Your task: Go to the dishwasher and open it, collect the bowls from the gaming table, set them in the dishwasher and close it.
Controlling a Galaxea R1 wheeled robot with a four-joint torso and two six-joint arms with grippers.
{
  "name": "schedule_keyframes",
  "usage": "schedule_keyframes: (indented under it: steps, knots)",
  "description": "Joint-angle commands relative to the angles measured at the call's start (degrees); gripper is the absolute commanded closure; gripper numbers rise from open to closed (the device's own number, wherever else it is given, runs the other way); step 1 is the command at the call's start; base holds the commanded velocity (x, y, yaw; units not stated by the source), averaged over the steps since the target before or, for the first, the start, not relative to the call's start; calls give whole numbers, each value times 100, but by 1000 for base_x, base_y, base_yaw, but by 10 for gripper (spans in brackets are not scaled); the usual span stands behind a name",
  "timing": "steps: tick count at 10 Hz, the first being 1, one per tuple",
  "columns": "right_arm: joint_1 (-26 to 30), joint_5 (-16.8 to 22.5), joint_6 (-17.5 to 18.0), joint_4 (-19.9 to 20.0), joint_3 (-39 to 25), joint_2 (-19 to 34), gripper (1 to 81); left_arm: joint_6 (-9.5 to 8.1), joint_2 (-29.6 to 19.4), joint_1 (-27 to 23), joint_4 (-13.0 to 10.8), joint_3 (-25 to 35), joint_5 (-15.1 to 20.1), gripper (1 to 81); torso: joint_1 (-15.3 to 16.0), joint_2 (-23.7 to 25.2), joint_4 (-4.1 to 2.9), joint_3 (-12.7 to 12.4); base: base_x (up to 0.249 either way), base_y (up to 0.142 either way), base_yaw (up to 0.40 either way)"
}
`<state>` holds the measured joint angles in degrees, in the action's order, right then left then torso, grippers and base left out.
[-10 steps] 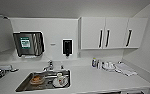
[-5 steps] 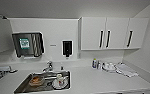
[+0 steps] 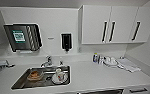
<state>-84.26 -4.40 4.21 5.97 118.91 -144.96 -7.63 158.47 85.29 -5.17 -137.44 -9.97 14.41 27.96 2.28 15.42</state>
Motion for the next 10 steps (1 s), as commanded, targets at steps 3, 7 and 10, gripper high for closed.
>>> schedule_keyframes:
  steps: [3,7,10]
  knots:
    - [730,282,309,176,-396,368,10,-37,-464,-271,-2,525,224,10,581,901,0,214,0,0,0]
    - [1002,282,511,185,-1123,912,10,-54,-561,-271,42,533,224,10,1069,1679,0,290,0,0,0]
    - [1117,273,845,194,-1415,1344,10,-54,-526,-271,130,507,215,10,1456,2298,0,293,0,0,0]
